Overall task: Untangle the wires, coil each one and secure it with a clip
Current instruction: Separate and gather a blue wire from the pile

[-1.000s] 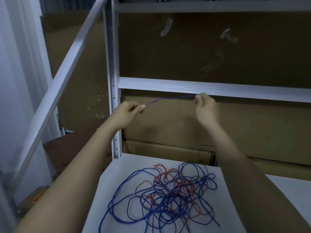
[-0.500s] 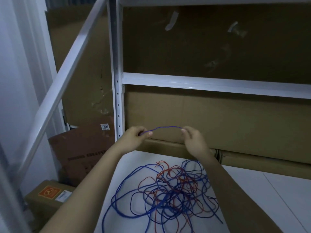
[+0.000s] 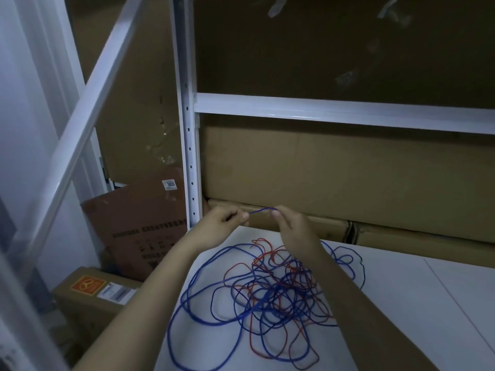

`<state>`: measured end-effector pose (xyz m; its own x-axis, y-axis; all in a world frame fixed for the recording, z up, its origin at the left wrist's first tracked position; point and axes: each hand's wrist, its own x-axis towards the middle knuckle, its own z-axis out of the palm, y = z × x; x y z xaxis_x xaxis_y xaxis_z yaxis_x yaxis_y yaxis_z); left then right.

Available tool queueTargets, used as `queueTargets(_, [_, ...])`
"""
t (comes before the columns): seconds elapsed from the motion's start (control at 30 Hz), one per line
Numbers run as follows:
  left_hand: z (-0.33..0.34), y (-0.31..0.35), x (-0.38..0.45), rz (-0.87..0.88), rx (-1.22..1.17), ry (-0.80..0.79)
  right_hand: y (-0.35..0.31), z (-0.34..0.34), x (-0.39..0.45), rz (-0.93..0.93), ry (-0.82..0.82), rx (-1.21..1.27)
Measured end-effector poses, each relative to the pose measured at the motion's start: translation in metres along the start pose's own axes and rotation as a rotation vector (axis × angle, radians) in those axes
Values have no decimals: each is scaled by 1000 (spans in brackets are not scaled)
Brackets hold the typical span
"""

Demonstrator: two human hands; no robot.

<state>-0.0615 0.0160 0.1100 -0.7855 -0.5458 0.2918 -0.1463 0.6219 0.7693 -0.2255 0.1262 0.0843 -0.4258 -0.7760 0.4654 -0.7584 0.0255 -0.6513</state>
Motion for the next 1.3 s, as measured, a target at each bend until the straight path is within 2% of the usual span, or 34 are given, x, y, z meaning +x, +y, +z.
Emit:
queueTargets(0.13, [0,-7,-18,-53,40,-92,12,-7,-4,132,44,-154])
queueTargets(0.23, [2,-7,-29,-94,-149,-209,20,-7,-8,168,109,-237])
queueTargets(0.3, [6,-3,-35,-94,-463,-212,24,-3,-13,108,39,-272])
queueTargets(0.37, [13,4,-37,-75,-734,-136,25,6,-22,-16,-93,-370])
queueTargets(0.47, [26,10,-34,-45,-943,-51,22,23,-39,-180,-230,-545])
queueTargets(0.53, [32,10,-32,-55,-995,14,20,30,-50,-282,-215,-581])
queueTargets(0.63, [41,5,-30,-49,-958,143,19,31,-65,-439,-142,-540])
queueTargets(0.73, [52,-2,-33,-32,-765,225,18,27,-78,-590,-62,-522])
queueTargets(0.83, [66,-8,-41,-43,-549,246,17,16,-86,-695,-46,-476])
queueTargets(0.93, [78,-9,-50,-59,-405,193,19,7,-90,-771,-46,-476])
queueTargets(1.13, [87,-6,-77,-48,-280,76,13,-9,-80,-805,91,-401])
queueTargets(1.2, [84,0,-85,-72,-357,19,10,-10,-73,-779,117,-315])
queueTargets(1.3, [73,6,-90,-95,-491,-43,7,-7,-66,-637,83,-62])
